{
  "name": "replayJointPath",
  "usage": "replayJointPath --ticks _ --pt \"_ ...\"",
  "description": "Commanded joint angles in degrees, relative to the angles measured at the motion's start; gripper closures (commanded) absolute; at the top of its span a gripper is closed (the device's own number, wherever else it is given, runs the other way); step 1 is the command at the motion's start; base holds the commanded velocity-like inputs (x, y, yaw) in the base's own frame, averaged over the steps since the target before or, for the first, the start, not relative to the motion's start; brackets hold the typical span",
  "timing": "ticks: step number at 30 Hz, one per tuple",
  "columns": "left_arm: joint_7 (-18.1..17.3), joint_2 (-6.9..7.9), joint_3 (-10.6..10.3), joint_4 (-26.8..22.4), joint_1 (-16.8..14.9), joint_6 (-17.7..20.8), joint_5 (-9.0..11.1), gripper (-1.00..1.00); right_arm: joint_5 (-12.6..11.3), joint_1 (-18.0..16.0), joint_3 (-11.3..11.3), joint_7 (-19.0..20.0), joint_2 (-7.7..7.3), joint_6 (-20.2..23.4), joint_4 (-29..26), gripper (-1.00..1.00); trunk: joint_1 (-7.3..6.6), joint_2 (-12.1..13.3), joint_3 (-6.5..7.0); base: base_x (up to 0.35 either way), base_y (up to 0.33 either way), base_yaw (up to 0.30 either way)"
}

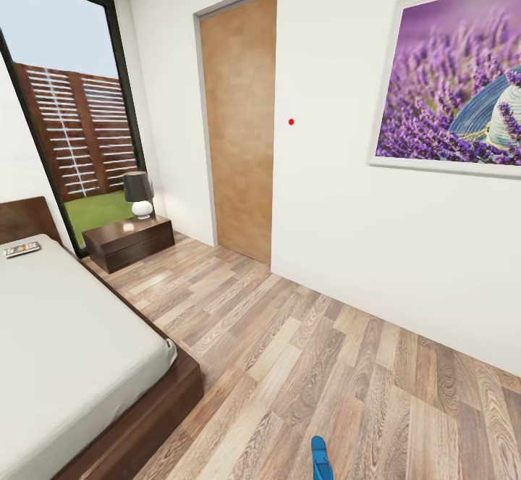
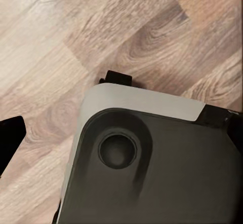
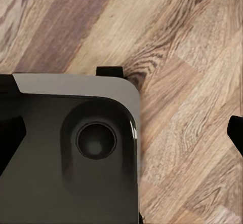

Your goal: In the bedroom, move the book from the bed onto either nightstand, and place the two sandals side by side next to the bed.

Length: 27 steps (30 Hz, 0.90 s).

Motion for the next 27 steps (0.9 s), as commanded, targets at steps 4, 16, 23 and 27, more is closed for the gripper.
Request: replayJointPath --ticks 4,16,23,27 --pt "0.02 -0.14 0.42 -1.65 -0.04 0.25 0.32 -1.00 -0.07 -0.03 -0.04 -0.08 -0.91 -0.31 -1.08 -1.00 0.00 -0.03 -0.05 0.000 0.000 0.000" --pt "0.13 -0.24 0.64 -3.01 -0.42 0.08 9.06 -1.00 -0.67 -0.09 -0.67 -2.57 -1.88 -0.03 -6.24 -1.00 0.00 -0.03 -0.05 0.000 0.000 0.000" --pt "0.22 -0.31 0.67 -4.34 -0.71 0.13 11.40 -1.00 -5.18 -0.11 -1.57 -4.59 -1.91 0.21 -9.36 -1.00 0.00 -0.03 -0.05 0.000 0.000 0.000" --pt "0.16 -0.29 0.67 -4.68 -1.71 0.52 11.86 -1.00 -7.20 -0.11 -1.65 -4.34 -1.86 0.27 -10.53 -1.00 0.00 -0.03 -0.05 0.000 0.000 0.000"
